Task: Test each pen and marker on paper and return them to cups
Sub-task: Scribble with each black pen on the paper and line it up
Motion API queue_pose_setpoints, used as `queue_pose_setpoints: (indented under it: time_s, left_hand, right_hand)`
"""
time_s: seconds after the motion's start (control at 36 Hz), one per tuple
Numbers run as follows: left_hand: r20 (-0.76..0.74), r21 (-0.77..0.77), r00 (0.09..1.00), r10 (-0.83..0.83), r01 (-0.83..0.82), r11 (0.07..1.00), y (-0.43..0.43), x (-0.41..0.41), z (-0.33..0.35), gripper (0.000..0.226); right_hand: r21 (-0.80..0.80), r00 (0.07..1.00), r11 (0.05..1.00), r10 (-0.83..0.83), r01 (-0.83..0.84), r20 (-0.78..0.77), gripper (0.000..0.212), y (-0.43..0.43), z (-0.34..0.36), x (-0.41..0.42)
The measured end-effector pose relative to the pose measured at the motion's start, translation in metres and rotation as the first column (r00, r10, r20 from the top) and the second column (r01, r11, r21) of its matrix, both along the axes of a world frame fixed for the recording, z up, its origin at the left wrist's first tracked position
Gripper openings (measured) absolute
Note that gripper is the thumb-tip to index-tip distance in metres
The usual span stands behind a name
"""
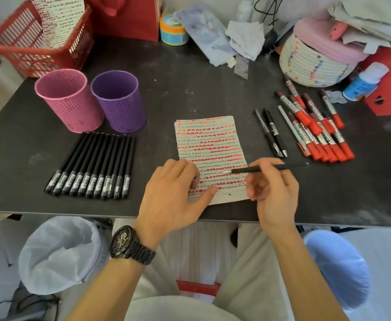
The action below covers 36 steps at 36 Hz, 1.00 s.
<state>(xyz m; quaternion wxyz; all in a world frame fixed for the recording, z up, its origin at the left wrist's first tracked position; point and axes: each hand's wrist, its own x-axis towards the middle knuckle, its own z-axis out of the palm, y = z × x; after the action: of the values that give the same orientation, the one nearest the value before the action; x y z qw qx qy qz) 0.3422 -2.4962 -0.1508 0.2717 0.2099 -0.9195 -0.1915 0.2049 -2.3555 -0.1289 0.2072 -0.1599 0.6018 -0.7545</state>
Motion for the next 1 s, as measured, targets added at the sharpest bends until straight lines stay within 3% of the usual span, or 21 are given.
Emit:
queue_pose_setpoints:
  time_s: [0.11,0.19,0.28,0.44,0.69,0.92,1.0]
  left_hand:
    - [0.116,0.089,0.992,-0.042,0.031,0.996,-0.003,-0.001,0.001,0.04]
    - [0.147,0.135,0.987,-0.06,0.04,0.99,-0.005,0.0,0.001,0.047]
    - [0.164,0.151,0.985,-0.055,0.03,0.988,-0.006,0.001,0.002,0.052]
    - [0.171,0.154,0.984,-0.054,0.027,0.988,-0.006,0.0,0.002,0.052]
    - [0.159,0.167,0.986,-0.052,0.025,0.986,-0.006,-0.002,0.0,0.045]
    - [0.127,0.161,0.991,-0.05,0.029,0.987,-0.005,-0.001,-0.001,0.048]
    - [0.139,0.161,0.989,-0.043,0.021,0.987,-0.005,-0.001,-0.002,0.038]
  right_hand:
    - [-0.014,1.0,1.0,-0.025,0.025,0.005,0.017,-0.001,-0.001,0.0]
    - [0.019,0.997,0.999,-0.041,0.043,-0.071,0.009,-0.002,0.0,0.0]
    - [0.078,0.985,0.995,-0.051,0.065,-0.163,0.016,-0.003,0.004,-0.003]
    - [0.175,0.986,0.983,0.082,-0.057,-0.142,0.014,-0.007,0.015,-0.008]
    - [0.329,0.965,0.943,0.04,0.05,-0.261,0.035,-0.013,-0.002,-0.004]
    - [0.395,0.935,0.917,0.094,0.052,-0.342,0.032,-0.012,-0.011,-0.002]
    - [0.39,0.93,0.919,0.098,0.051,-0.354,0.033,-0.012,-0.013,-0.001]
